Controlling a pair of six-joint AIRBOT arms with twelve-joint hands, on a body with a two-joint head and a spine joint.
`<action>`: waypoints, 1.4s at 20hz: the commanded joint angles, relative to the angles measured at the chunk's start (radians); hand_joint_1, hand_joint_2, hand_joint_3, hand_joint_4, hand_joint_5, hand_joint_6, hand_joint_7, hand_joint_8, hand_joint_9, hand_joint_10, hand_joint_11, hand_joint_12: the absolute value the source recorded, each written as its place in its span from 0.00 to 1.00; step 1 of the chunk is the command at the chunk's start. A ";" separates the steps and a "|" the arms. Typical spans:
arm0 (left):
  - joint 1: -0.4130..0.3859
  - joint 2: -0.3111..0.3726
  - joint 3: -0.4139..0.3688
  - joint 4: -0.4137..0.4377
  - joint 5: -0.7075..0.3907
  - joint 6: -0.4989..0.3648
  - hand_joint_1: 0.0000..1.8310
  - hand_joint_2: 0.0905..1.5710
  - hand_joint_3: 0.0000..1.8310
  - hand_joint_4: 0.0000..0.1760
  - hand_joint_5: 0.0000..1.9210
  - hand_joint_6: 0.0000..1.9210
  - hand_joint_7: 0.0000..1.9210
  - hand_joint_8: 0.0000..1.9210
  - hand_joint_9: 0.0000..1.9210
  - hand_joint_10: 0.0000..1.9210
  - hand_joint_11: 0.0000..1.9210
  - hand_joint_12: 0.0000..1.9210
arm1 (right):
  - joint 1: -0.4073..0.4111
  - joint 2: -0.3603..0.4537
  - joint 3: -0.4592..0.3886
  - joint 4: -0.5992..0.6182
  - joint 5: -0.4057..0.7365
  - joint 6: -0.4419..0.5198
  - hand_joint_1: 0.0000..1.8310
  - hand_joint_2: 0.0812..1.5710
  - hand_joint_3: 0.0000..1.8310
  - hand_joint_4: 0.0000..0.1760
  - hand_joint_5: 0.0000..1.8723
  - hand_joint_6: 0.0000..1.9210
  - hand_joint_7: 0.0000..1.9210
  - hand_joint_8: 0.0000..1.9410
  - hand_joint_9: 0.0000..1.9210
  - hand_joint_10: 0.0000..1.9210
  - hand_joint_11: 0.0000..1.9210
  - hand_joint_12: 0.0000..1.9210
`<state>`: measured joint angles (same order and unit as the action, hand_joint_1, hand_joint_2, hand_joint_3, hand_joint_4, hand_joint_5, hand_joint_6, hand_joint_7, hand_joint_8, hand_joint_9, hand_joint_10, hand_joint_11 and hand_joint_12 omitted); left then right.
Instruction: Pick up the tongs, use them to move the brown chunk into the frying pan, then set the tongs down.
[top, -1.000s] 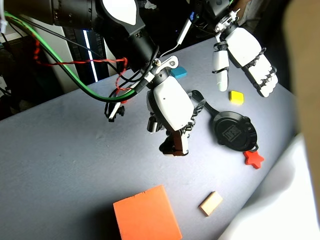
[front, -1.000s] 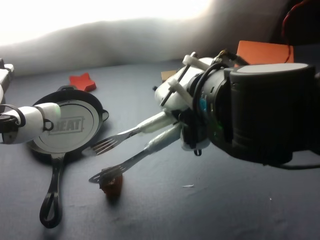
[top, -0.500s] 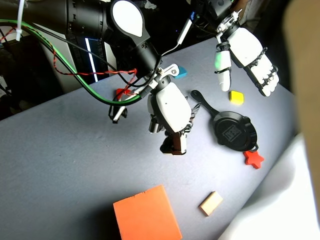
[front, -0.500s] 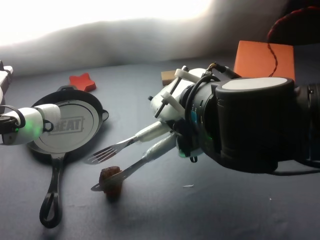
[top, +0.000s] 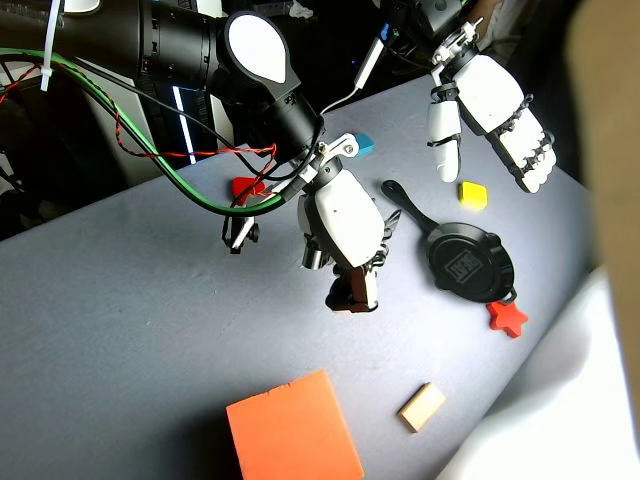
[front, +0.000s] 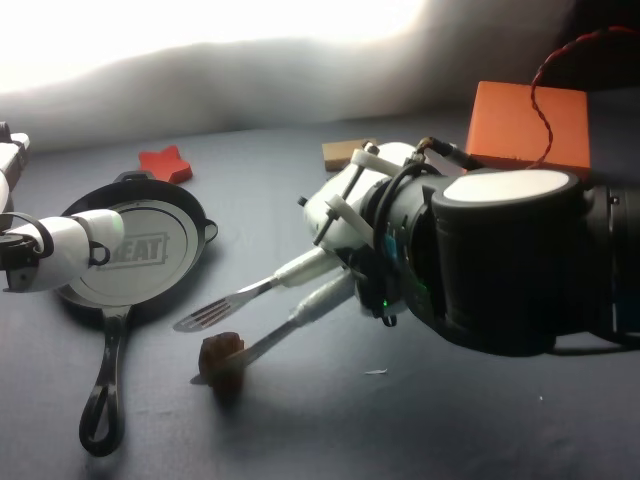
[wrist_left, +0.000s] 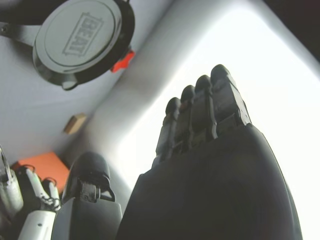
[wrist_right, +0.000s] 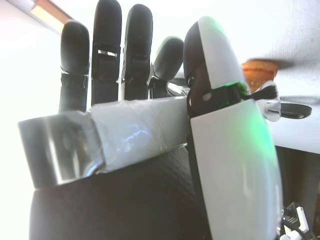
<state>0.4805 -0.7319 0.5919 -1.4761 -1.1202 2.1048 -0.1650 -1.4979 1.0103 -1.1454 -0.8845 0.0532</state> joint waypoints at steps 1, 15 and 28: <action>-0.008 0.006 0.001 0.073 -0.073 0.001 0.00 0.76 0.00 0.00 0.00 0.00 0.00 0.00 0.00 0.00 0.00 0.00 | 0.003 0.003 0.002 -0.072 0.006 -0.001 0.59 0.78 0.00 0.00 0.39 0.70 0.55 0.00 0.48 0.19 0.25 0.72; -0.006 0.006 -0.001 0.073 -0.073 0.001 0.00 0.76 0.00 0.00 0.00 0.00 0.00 0.00 0.00 0.00 0.00 0.00 | -0.039 -0.024 0.019 -0.109 0.021 -0.006 0.61 0.75 0.00 0.00 0.43 0.64 0.58 0.01 0.51 0.18 0.26 0.73; -0.006 0.006 -0.002 0.073 -0.073 0.001 0.00 0.76 0.00 0.00 0.01 0.00 0.02 0.01 0.00 0.00 0.00 0.00 | -0.038 -0.011 0.019 -0.109 0.021 -0.013 0.43 0.77 0.01 0.00 0.54 0.47 0.73 0.28 0.67 0.58 0.52 0.90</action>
<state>0.4808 -0.7319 0.5900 -1.4784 -1.1206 2.1048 -0.2108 -1.5139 1.0271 -1.1828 -0.8673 0.0471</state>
